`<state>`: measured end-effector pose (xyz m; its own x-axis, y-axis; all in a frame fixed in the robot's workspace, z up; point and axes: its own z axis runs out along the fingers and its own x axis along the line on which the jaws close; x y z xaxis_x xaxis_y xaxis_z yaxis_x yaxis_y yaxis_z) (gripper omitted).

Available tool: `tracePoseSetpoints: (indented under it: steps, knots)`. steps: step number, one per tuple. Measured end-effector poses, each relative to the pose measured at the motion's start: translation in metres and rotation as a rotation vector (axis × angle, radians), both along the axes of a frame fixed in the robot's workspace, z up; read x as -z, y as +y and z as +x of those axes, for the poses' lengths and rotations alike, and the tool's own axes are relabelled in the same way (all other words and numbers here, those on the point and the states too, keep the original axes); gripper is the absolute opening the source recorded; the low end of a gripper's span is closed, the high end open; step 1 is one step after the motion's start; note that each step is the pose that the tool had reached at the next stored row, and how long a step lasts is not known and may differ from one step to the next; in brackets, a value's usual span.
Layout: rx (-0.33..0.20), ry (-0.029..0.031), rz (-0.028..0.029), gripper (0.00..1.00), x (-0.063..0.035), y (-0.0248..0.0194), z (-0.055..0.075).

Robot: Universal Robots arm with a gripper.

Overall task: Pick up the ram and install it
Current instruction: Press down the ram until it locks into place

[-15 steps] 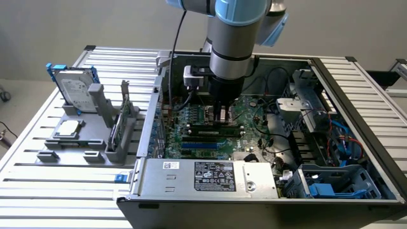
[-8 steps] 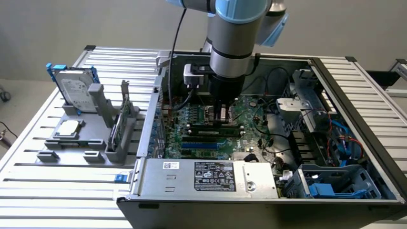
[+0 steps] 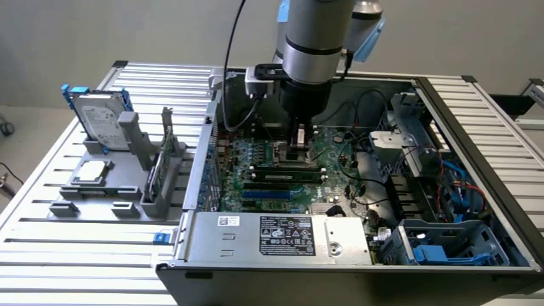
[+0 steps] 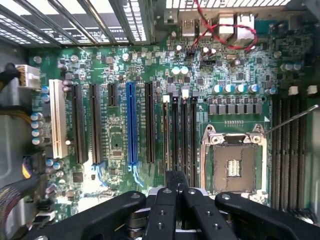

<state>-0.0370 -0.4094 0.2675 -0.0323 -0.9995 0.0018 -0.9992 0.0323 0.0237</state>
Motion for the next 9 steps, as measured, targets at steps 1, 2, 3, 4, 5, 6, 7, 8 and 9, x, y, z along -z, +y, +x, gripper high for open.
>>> tracePoseSetpoints:
  steps: [1,2,3,4,5,6,7,8,9]
  knots:
    - [0.000,-0.0001,0.0002,0.11,-0.0038,0.0000,0.0000]
    - [0.000,0.0000,0.0000,0.11,-0.0065,0.0000,0.0000]
    - [0.000,0.0000,0.0001,0.11,-0.0070,0.0000,0.0000]
    - [0.000,-0.0001,0.0002,0.11,-0.0070,0.0000,0.0000]
    - [0.000,0.0000,0.0003,0.11,-0.0070,0.0000,0.0000]
    - [0.000,0.0000,0.0002,0.11,-0.0070,0.0000,0.0000]
    - [0.000,0.0000,0.0001,0.11,-0.0070,0.0000,0.0000]
    - [0.000,0.0000,0.0001,0.11,-0.0070,0.0000,0.0000]
    - [0.000,0.0000,0.0001,0.11,-0.0070,0.0000,0.0000]
